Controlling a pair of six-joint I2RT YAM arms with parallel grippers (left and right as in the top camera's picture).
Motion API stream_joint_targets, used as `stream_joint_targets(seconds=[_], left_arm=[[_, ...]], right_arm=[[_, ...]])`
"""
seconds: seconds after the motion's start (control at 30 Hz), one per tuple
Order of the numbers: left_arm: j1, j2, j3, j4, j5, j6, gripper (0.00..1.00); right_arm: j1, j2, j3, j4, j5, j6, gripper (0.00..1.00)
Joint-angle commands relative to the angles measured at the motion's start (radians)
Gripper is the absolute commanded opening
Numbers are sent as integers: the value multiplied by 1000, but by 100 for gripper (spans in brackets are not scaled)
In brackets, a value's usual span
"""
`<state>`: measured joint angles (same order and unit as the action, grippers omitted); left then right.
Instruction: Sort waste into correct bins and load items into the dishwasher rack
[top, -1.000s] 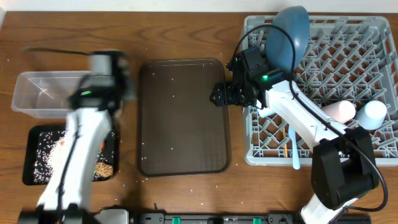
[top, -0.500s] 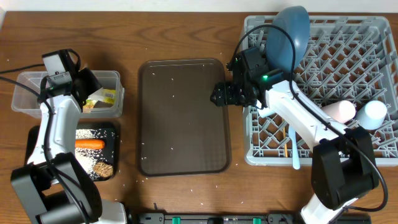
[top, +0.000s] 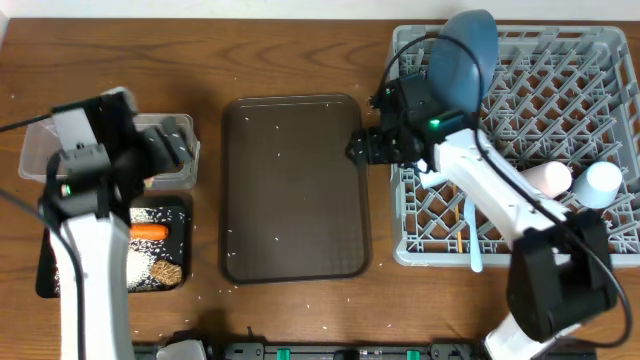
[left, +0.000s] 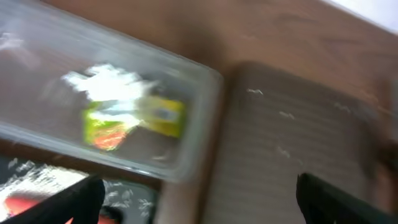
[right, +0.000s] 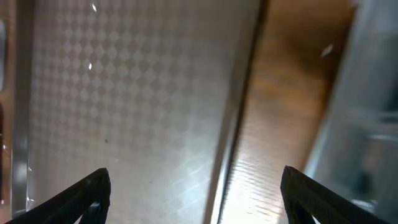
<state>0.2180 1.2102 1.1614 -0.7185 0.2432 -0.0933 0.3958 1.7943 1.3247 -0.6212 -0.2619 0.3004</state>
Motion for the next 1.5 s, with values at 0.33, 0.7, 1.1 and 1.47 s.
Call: stream_joint_targets(seconds=[0.33,0.7,1.1,1.47], left_arm=[[-124,-116,17,-44,70,63,98],[-124,-112,17,-44,70,63,98],[-124,-112,17,-44,70,63,98],[-124,-112,17,-44,70,63,98]], right_arm=[[17,-545,-3,21,-34,-193,99],[15,-726,-3,-36,-18,-186,99],[6,-925,-11,-124,332,-261,99],[-175,-1267,-592,323,235,-253,99]])
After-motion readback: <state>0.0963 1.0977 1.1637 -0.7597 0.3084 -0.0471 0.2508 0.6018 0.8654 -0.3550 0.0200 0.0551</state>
